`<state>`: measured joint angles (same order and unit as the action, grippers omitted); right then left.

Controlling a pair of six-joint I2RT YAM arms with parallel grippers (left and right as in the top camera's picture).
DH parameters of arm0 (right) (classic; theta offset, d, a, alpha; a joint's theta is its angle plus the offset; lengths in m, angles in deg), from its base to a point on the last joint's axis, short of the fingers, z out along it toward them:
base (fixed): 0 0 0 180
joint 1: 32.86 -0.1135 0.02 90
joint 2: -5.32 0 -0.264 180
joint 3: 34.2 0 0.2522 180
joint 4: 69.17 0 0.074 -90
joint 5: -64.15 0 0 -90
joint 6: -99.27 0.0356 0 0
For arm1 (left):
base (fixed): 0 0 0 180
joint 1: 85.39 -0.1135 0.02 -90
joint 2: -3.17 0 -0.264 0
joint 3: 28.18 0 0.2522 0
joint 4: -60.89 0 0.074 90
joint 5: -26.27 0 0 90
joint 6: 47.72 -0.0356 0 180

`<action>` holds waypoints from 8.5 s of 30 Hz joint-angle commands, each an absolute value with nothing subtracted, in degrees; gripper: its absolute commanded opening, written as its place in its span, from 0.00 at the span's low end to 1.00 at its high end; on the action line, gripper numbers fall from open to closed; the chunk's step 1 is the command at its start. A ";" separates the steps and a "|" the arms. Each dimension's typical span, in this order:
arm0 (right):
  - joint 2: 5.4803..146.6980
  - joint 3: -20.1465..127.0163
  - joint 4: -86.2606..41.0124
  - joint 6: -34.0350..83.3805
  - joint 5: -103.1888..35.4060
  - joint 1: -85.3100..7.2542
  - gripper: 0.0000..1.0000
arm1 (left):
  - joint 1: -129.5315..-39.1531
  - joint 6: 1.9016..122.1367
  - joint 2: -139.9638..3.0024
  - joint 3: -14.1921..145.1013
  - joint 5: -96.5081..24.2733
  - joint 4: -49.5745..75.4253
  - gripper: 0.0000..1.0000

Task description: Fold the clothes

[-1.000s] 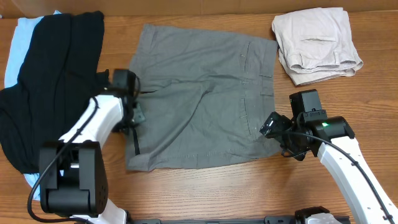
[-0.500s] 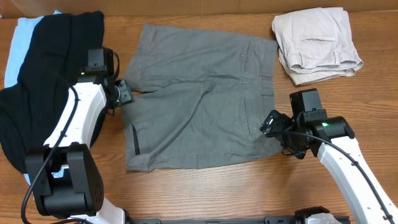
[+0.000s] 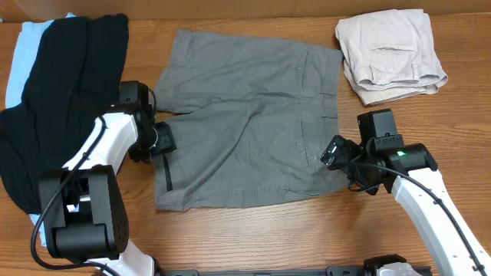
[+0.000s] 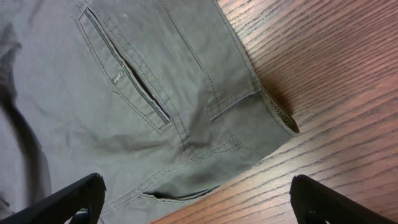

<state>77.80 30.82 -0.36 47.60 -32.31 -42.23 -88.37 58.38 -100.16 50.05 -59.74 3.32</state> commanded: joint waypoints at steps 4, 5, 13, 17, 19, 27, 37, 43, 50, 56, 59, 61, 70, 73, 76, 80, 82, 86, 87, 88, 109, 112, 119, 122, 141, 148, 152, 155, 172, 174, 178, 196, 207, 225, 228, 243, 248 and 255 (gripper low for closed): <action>77.67 30.56 -0.71 46.94 -31.41 -42.12 0.98 | -86.63 57.72 -100.71 49.56 -55.13 5.68 0.56; 77.67 30.56 -0.73 46.94 -31.41 -42.12 0.98 | -86.08 57.72 -100.71 49.15 -55.18 6.12 0.55; 77.67 30.56 -0.71 46.92 -31.10 -42.12 0.98 | -85.31 57.72 -100.71 46.00 -55.20 8.00 0.46; 77.67 30.56 -0.71 46.75 -30.97 -42.12 0.98 | -85.36 57.68 -100.71 46.00 -55.70 7.93 0.44; 77.67 30.56 -0.71 46.75 -31.00 -42.12 0.98 | -85.38 57.68 -100.71 46.00 -56.93 7.58 0.44; 77.67 30.56 -0.73 46.75 -31.00 -42.12 0.98 | -85.36 57.20 -100.71 46.00 -60.71 4.08 0.43; 77.67 30.56 -0.73 46.77 -31.02 -42.12 0.98 | -85.36 57.31 -100.71 46.00 -58.30 3.69 0.42; 77.67 30.56 -0.73 46.77 -31.00 -42.12 0.98 | -85.40 58.73 -100.69 46.26 -55.74 5.81 0.16; 77.67 30.56 -1.00 46.77 -31.00 -42.12 0.98 | -86.30 59.04 -100.69 47.53 -55.77 5.37 0.04; 77.67 30.56 -1.08 46.77 -31.00 -42.12 0.98 | -89.77 58.99 -100.64 53.94 -59.05 1.00 0.04; 77.67 30.56 -1.13 46.77 -31.02 -42.12 0.98 | -92.59 58.97 -100.64 58.81 -63.77 -1.10 0.04; 77.67 30.56 -1.30 46.77 -31.02 -42.12 0.98 | -94.21 58.97 -100.64 61.32 -66.08 -0.48 0.04; 77.67 30.58 -1.39 46.77 -31.00 -42.10 0.98 | -95.72 57.72 -100.64 63.16 -65.82 3.65 0.87; 77.65 31.57 -1.13 46.77 -31.04 -42.10 0.98 | -95.72 56.83 -100.64 65.61 -63.00 1.77 1.00; 77.11 35.17 2.00 46.75 -31.06 -42.12 0.98 | -95.70 56.83 -100.40 72.16 -60.79 -3.61 1.00; 74.50 41.73 8.62 46.81 -31.06 -42.16 0.96 | -95.52 56.81 -99.79 85.39 -57.65 -16.57 1.00; 72.49 44.20 11.81 47.73 -31.04 -42.16 0.95 | -95.33 56.81 -99.70 92.10 -56.62 -23.41 1.00; 66.55 44.68 16.18 53.57 -31.04 -42.16 0.95 | -94.19 55.65 -99.00 101.47 -56.64 -32.74 1.00; 65.24 44.55 17.06 54.84 -31.04 -42.19 0.95 | -93.84 55.52 -98.63 102.55 -56.64 -34.14 1.00; 63.77 44.38 18.06 56.15 -31.04 -42.25 0.95 | -93.51 55.52 -98.13 103.33 -56.64 -35.50 1.00; 56.87 30.02 21.47 82.35 -26.84 -66.36 0.99 | -89.12 61.90 -83.05 87.05 -58.35 -44.77 1.00; 57.59 26.41 16.05 82.86 -26.97 -66.93 0.99 | -89.12 67.87 -79.18 73.26 -58.06 -37.88 1.00; 62.46 25.34 12.25 82.83 -24.44 -66.93 0.99 | -89.12 81.20 -78.15 50.35 -58.11 -23.28 0.89; 65.04 25.34 12.20 82.83 -23.50 -66.93 1.00 | -89.12 87.23 -78.15 43.20 -58.11 -17.73 0.86; 72.38 25.34 6.02 78.03 -25.90 -66.93 0.99 | -89.23 104.26 -78.15 25.67 -67.83 -1.14 0.77; 72.69 25.34 5.67 78.00 -25.88 -66.93 0.99 | -89.23 105.98 -78.17 23.42 -71.18 4.02 0.74; 72.87 25.32 5.25 78.00 -25.86 -66.93 0.99 | -89.23 106.01 -78.17 21.11 -72.60 9.90 0.69; 72.95 25.32 5.25 78.00 -25.88 -66.93 0.98 | -89.23 105.98 -78.17 20.34 -72.73 12.32 0.59; 86.50 24.77 -4.23 81.98 -15.39 -66.86 0.86 | -89.21 101.48 -78.17 20.34 -71.15 11.58 0.04; 89.74 24.77 -5.85 81.98 -15.39 -66.75 0.75 | -89.21 101.48 -78.17 20.34 -71.15 11.60 0.04; 92.91 24.75 -5.70 81.98 -15.35 -65.53 0.57 | -89.21 101.48 -78.17 20.34 -70.52 11.38 0.04; 93.69 16.81 -13.91 80.89 -15.54 -63.45 0.04 | -89.12 94.84 -78.13 20.89 -68.55 10.82 0.04; 72.36 28.33 7.94 76.12 -15.67 -62.62 0.04 | -89.23 80.17 -76.71 47.68 -68.42 -15.35 0.04; 53.50 35.89 29.32 81.35 -24.18 -62.32 0.04 | -88.18 75.08 -72.51 70.15 -71.39 -33.49 0.04; 56.17 35.89 26.26 81.72 -17.23 -59.08 0.04 | -84.77 75.08 -74.81 68.82 -71.66 -23.11 0.04; 72.84 35.89 -3.38 62.57 -5.75 -41.38 0.04 | -82.25 77.20 -94.85 68.23 -71.07 16.76 0.04; 81.21 35.89 -10.96 61.50 -5.77 -38.65 0.04 | -81.64 77.18 -100.91 68.23 -69.38 25.35 0.04; 92.10 35.89 -21.87 59.82 -5.75 -38.19 0.04 | -80.75 77.18 -107.57 68.23 -69.45 34.25 0.13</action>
